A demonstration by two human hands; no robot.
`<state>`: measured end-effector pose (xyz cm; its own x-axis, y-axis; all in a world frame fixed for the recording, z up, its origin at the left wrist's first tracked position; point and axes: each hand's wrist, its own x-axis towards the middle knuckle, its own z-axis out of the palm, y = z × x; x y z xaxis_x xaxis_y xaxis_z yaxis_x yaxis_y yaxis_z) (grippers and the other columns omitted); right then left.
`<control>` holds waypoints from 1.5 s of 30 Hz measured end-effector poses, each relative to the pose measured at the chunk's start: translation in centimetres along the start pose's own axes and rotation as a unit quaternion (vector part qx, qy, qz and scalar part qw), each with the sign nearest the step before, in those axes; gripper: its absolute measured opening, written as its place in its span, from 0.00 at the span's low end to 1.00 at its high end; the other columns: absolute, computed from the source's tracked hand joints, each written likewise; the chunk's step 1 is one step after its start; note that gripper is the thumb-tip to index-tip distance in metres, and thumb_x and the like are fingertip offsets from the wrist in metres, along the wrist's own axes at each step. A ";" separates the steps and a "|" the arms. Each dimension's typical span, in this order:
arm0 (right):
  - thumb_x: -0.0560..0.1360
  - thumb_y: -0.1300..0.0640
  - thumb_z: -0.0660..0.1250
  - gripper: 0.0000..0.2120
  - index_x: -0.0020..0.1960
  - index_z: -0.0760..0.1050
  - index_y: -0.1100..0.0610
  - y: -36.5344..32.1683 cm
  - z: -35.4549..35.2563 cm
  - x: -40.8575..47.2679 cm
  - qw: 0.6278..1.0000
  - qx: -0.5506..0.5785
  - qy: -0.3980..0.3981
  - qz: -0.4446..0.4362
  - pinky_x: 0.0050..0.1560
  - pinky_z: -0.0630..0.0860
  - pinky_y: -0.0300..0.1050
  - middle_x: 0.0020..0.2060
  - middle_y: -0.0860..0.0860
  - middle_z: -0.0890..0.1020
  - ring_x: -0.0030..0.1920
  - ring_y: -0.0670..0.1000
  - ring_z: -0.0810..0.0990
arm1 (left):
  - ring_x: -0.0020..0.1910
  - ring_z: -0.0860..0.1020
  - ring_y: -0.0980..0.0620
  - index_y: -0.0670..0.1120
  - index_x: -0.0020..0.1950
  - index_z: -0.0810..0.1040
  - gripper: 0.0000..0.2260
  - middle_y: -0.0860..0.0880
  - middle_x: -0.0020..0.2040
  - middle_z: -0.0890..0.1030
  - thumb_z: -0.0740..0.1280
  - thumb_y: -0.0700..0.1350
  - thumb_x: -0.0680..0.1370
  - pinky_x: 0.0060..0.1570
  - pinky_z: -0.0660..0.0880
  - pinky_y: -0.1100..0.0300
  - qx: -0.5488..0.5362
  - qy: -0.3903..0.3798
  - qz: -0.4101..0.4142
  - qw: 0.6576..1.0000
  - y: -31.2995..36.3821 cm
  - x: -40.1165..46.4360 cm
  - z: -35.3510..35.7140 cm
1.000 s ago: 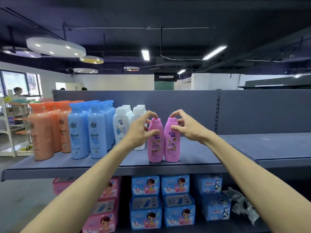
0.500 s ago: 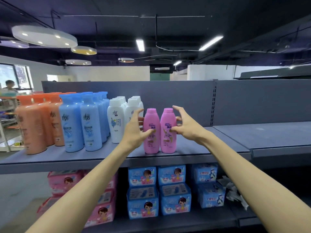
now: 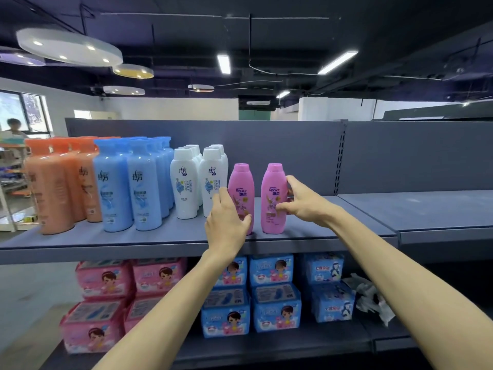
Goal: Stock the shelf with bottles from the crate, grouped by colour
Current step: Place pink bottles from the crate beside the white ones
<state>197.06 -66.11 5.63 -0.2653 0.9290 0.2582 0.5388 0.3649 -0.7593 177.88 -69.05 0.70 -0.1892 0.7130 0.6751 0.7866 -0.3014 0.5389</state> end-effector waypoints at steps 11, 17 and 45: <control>0.76 0.66 0.68 0.28 0.71 0.62 0.52 0.7 0.0 -0.5 0.999 0.043 0.008 0.026 0.60 0.78 0.55 0.62 0.53 0.77 0.60 0.51 0.79 | 0.48 0.78 0.41 0.44 0.56 0.63 0.25 0.47 0.51 0.73 0.74 0.54 0.71 0.41 0.72 0.51 0.045 -0.007 -0.053 0.998 0.9 -0.3 1.1; 0.69 0.47 0.77 0.41 0.74 0.59 0.53 0.5 3.0 -1.8 0.964 -0.071 0.256 -0.010 0.56 0.78 0.52 0.62 0.52 0.75 0.58 0.52 0.78 | 0.47 0.78 0.41 0.44 0.57 0.64 0.26 0.46 0.51 0.73 0.74 0.53 0.71 0.39 0.70 0.53 0.035 -0.005 -0.056 0.998 0.8 -0.2 1.5; 0.73 0.56 0.72 0.28 0.69 0.62 0.49 -3.5 5.9 0.9 0.911 -0.236 0.339 -0.002 0.39 0.70 0.46 0.52 0.56 0.73 0.45 0.61 0.78 | 0.48 0.75 0.41 0.41 0.56 0.66 0.23 0.44 0.51 0.73 0.74 0.50 0.71 0.39 0.68 0.55 -0.001 -0.017 -0.034 0.999 -0.9 2.4 3.9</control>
<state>190.22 -66.91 4.96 0.1997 0.6943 0.6914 0.8647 0.2070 -0.4576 179.01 -64.55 -0.14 -0.2222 0.7524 0.6201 0.7719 -0.2527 0.5833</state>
